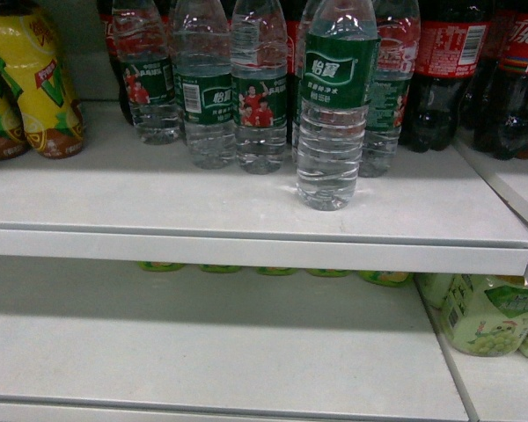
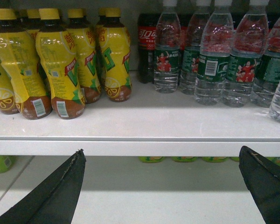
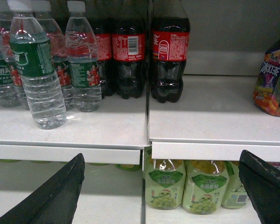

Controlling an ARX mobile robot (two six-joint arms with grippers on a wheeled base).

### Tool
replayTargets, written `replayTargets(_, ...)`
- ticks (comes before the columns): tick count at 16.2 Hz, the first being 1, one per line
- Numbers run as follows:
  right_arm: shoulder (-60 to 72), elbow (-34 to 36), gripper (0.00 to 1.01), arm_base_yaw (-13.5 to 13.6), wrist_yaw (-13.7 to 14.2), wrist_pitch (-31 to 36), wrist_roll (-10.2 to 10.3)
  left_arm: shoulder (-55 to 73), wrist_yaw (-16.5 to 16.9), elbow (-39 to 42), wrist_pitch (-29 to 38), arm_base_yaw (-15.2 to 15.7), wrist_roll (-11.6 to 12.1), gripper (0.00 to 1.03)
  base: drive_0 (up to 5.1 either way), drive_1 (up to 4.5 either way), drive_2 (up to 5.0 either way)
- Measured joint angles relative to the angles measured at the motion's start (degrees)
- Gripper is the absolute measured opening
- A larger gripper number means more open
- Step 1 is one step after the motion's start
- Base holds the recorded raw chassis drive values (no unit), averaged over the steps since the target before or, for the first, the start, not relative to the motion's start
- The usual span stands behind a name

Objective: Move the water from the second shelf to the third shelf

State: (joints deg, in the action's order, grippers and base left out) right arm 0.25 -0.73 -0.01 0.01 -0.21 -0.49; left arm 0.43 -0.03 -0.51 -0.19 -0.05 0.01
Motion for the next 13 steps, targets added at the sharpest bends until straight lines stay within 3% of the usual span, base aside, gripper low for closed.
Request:
replayTargets(4,0.0,0.0,0.98,0.0,0.0,0.0,0.0,0.0,0.0,0.0,0.0,0.0,0.0,0.98,0.0,0.0,0.0)
replayTargets(5,0.07,-0.02,0.98,-0.46,-1.29,-0.04,1.09,0.0,0.0,0.0,0.0,0.0,0.0,0.98,0.0,0.0,0.0)
replayTargets(6,1.9,-0.07,0.98,-5.6,-12.44,0.92,8.13,0.0,0.07,0.0,0.02,0.0,0.0,0.98,0.0,0.0,0.0)
replayTargets(7,3.48,-0.46,0.98,-8.17,-18.29,1.64,14.27,0.0,-0.02,0.0,-0.02,0.0,0.0,0.98,0.0,0.0,0.0)
replayTargets(8,7.43,-1.92,0.98,-9.09,-21.68,5.88,17.11,0.0,0.0,0.0,0.0,0.0,0.0,0.98,0.0,0.0,0.0)
replayTargets(10,17.44,-6.51,0.98,-9.73,-22.77,15.47,17.88,0.0,-0.02,0.0,0.0,0.0,0.0,0.98,0.0,0.0,0.0)
replayTargets(13,32.68,-14.34,0.98,-7.65,-22.53,26.67,16.92,0.0,0.0,0.0,0.0,0.0,0.0,0.98,0.0,0.0,0.0)
